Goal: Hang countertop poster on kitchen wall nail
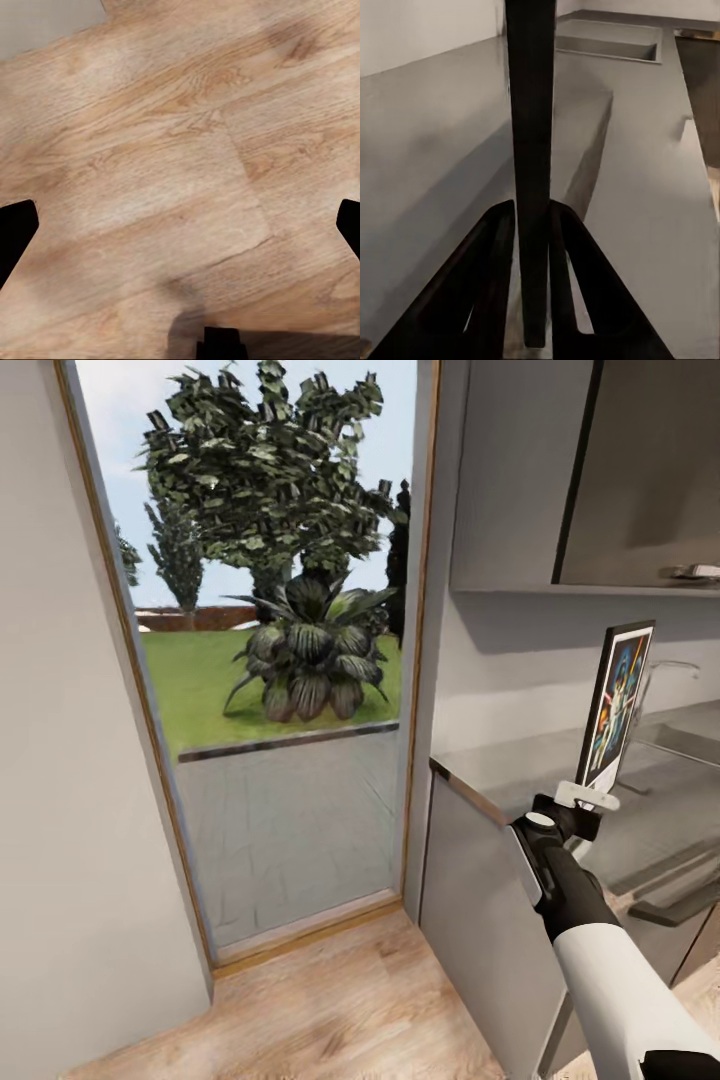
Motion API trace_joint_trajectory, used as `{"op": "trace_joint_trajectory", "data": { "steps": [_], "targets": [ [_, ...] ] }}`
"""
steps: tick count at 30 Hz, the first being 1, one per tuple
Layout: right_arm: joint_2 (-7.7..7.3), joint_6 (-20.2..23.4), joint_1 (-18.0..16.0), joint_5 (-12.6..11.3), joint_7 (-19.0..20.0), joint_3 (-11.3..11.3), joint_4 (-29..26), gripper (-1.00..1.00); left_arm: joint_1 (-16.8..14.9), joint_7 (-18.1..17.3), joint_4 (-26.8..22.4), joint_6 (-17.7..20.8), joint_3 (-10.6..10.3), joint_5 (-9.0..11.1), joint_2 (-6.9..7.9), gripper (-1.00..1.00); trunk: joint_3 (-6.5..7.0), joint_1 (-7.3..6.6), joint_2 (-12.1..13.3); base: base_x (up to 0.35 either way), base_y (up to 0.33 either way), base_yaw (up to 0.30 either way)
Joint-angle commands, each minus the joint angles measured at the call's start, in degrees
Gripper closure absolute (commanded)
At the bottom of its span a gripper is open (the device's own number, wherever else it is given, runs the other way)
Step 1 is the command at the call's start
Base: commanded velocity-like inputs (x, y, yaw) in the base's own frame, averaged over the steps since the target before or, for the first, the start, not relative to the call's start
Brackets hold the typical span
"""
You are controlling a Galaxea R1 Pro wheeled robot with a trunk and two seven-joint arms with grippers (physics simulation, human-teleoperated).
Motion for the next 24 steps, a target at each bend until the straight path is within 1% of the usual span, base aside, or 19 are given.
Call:
{"op": "trace_joint_trajectory", "data": {
  "steps": [1, 4, 7, 15, 18, 23, 24],
  "targets": [
    [-0.02, 0.33, -0.03, -0.28, -0.17, 0.09, -0.1, 1.0, 0.01, 0.0, -0.05, -0.1, 0.02, -0.01, 0.04, -1.0, -0.05, -0.03, -0.04, -0.314, 0.0, 0.029],
    [-0.02, 0.33, -0.01, -0.28, -0.16, 0.09, -0.08, 1.0, 0.01, 0.0, -0.05, -0.1, 0.04, -0.01, 0.08, -1.0, -0.04, -0.03, -0.04, -0.327, 0.0, 0.017],
    [-0.02, 0.33, 0.03, -0.28, -0.13, 0.11, -0.03, 1.0, 0.01, 0.0, -0.05, -0.1, 0.03, -0.01, 0.14, -1.0, 0.03, -0.03, -0.04, -0.329, 0.0, 0.141],
    [0.06, 0.33, 0.05, -0.28, -0.07, 0.4, 0.05, 1.0, 0.01, 0.0, -0.13, -0.1, 0.03, 0.01, 0.35, -1.0, 0.33, -0.03, -0.04, -0.134, 0.0, 0.236],
    [0.09, 0.33, 0.05, -0.28, -0.06, 0.43, 0.07, 1.0, 0.01, -0.03, -0.13, -0.1, 0.05, 0.06, 0.8, -1.0, 0.46, -0.03, -0.04, -0.273, 0.0, 0.255],
    [0.13, 0.33, 0.06, -0.28, -0.06, 0.48, 0.07, 1.0, 0.01, -0.08, -0.13, -0.1, 0.03, 0.07, 1.15, -1.0, 0.66, -0.03, -0.04, -0.321, 0.0, 0.257],
    [0.43, 0.32, 0.06, -0.28, -0.06, 0.77, 0.08, 1.0, 0.01, -0.09, -0.13, -0.1, 0.02, 0.08, 1.22, -1.0, 0.7, -0.03, -0.04, -0.335, 0.0, 0.258]
  ]
}}
